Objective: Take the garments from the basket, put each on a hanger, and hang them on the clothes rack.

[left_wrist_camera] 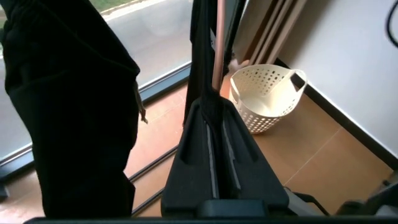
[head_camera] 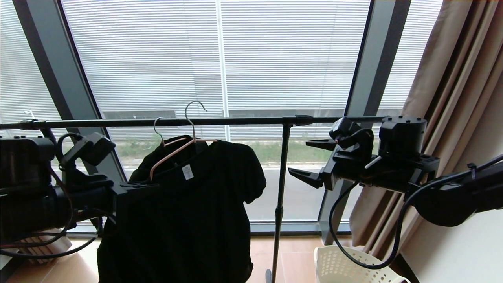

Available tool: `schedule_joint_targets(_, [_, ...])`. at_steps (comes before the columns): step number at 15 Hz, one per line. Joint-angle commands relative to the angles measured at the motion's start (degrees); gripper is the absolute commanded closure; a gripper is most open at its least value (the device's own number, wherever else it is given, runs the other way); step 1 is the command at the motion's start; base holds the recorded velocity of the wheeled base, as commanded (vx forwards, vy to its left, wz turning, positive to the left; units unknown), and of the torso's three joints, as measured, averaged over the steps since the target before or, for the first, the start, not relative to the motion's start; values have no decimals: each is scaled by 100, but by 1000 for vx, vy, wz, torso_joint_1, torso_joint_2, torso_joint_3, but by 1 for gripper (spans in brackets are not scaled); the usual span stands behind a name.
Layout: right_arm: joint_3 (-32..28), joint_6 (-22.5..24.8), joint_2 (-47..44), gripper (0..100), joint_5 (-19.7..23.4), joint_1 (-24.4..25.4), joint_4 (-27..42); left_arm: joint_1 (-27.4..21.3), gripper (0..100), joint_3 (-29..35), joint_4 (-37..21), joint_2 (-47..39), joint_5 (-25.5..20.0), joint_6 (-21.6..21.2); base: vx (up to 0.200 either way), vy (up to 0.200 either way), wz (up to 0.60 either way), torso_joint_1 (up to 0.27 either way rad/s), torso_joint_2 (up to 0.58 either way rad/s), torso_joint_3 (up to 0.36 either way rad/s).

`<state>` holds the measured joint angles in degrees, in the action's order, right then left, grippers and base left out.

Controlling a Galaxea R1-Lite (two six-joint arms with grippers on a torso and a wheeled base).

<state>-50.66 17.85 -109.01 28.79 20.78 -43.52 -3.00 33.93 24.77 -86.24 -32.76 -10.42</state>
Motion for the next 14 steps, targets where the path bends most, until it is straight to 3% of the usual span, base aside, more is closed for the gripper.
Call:
schedule_joint_targets(1, [13,8,38,0,3,5,1,-263,100,26,502,-842,358,14,0,0,0,0,0,0])
schedule_joint_targets(3, [13,17,38,0,3,5,1,-430,100,123,968,-1220,621,163,0,0,0,0,0,0])
schedule_joint_targets(6, [4,17,11,0,3,5,1,-588,100,501,1038,-1572,850,550,0,0,0,0,0,0])
schedule_joint_targets(14, [13,193,-50,0,3,5,1,-684,100,967,1293,-2134,894,893,0,0,0,0,0,0])
